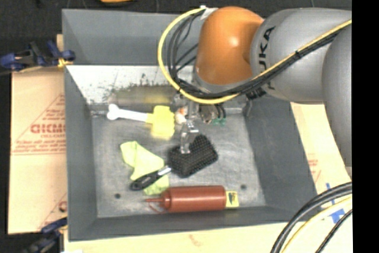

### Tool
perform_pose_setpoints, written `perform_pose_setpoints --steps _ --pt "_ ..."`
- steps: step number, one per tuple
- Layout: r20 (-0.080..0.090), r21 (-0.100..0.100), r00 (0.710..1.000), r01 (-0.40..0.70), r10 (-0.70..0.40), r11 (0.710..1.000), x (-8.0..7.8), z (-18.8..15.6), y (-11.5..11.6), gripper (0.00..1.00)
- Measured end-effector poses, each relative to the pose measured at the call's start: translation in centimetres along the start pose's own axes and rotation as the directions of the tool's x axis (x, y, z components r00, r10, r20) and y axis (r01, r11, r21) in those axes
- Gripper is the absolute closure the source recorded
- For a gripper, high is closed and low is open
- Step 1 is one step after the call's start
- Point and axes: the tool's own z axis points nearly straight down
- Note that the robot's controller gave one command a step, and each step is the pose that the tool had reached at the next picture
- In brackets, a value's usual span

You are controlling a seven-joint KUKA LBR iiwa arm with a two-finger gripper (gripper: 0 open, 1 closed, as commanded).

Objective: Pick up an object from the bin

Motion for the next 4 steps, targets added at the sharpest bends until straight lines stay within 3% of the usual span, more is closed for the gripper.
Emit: perform_pose_setpoints --steps 1,2,3,4 --pt "0.0 0.0 0.966 0.259 -0.259 0.966 -1.1 6.7 1.0 0.0" --pt "-0.014 -0.009 0.892 0.452 -0.452 0.892 -1.3 9.0 1.2 1.0" --pt "-0.004 -0.009 0.892 0.452 -0.452 0.892 -1.3 9.2 1.4 0.0" --pt "-0.004 -0.009 0.892 0.451 -0.451 0.892 -1.4 9.2 1.4 0.0"
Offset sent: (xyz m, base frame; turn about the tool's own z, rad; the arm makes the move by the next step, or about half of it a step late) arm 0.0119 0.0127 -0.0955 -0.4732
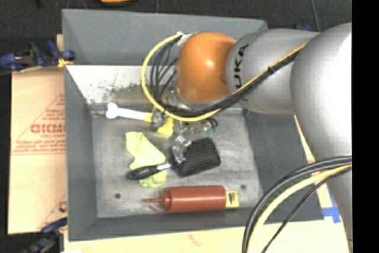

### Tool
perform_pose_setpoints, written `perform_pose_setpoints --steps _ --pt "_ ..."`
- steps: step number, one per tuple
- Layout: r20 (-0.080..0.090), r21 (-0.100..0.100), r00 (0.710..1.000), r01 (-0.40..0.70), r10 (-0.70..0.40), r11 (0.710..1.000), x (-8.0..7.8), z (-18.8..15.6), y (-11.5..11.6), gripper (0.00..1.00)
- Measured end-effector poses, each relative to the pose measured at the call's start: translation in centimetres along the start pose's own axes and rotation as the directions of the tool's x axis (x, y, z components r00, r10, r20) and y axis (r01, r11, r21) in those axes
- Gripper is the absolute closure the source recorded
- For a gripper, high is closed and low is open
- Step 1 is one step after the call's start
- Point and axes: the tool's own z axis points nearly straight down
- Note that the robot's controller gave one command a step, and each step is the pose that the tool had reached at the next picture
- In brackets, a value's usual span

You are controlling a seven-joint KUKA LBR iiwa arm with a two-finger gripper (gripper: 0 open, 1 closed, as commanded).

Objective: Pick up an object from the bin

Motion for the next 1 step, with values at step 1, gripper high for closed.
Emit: perform_pose_setpoints --steps 1 --pt "0.0 -0.003 0.985 0.172 -0.172 0.985 -1.22 0.46 -1.85 0.0"
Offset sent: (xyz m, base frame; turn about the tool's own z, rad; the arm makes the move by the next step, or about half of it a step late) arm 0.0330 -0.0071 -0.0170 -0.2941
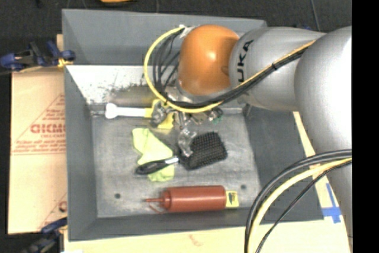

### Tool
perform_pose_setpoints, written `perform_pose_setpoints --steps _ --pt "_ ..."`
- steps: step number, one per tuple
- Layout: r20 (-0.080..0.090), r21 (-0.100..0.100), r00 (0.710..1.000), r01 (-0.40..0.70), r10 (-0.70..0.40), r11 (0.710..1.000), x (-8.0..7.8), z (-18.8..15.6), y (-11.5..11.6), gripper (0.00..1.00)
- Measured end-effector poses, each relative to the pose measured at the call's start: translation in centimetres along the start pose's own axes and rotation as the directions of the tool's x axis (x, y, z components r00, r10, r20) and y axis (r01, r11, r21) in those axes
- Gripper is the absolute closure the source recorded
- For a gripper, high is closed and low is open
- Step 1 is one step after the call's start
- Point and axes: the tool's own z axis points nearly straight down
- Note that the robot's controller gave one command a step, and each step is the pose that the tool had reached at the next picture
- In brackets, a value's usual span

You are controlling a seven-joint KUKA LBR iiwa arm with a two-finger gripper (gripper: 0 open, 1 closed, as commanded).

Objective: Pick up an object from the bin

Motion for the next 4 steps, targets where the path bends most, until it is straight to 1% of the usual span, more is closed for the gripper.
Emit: perform_pose_setpoints --steps 1,2,3,4 --pt "-0.006 0.006 0.993 0.121 -0.121 0.993 -1.0 0.2 -1.1 0.0" --pt "-0.02 0.009 0.855 0.518 -0.518 0.855 -0.9 0.2 1.9 1.0" --pt "-0.002 0.013 0.856 0.516 -0.516 0.856 -1.3 0.4 2.4 0.0" --pt "-0.003 0.013 0.856 0.517 -0.517 0.856 -1.3 0.4 2.4 0.0"
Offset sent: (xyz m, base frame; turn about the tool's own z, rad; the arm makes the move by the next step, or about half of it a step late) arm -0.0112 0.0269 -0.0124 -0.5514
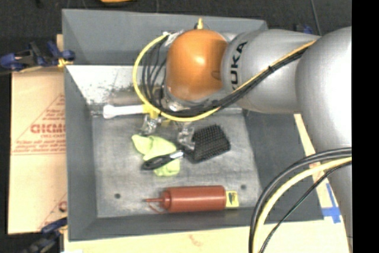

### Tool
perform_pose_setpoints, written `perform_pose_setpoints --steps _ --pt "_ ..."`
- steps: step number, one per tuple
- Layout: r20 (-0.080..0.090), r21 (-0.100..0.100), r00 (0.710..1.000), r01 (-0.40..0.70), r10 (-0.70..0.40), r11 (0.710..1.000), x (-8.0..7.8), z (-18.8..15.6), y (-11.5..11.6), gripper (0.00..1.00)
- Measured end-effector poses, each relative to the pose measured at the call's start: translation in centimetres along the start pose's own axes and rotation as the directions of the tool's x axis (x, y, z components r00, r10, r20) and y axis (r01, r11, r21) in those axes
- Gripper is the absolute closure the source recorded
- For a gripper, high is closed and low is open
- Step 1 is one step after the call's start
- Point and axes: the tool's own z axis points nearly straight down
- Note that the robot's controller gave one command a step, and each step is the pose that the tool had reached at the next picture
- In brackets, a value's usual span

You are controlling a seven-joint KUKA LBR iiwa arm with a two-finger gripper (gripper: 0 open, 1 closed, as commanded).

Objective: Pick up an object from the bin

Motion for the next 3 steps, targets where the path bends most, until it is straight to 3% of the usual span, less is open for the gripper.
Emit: perform_pose_setpoints --steps 1,2,3 --pt "-0.002 0.004 0.977 0.214 -0.214 0.977 -0.4 0.0 1.8 0.0" --pt "-0.012 -0.015 0.931 0.364 -0.364 0.931 -2.6 0.2 1.3 0.0" --pt "-0.004 0.013 0.933 0.36 -0.36 0.933 -2.9 0.0 3.5 0.0"
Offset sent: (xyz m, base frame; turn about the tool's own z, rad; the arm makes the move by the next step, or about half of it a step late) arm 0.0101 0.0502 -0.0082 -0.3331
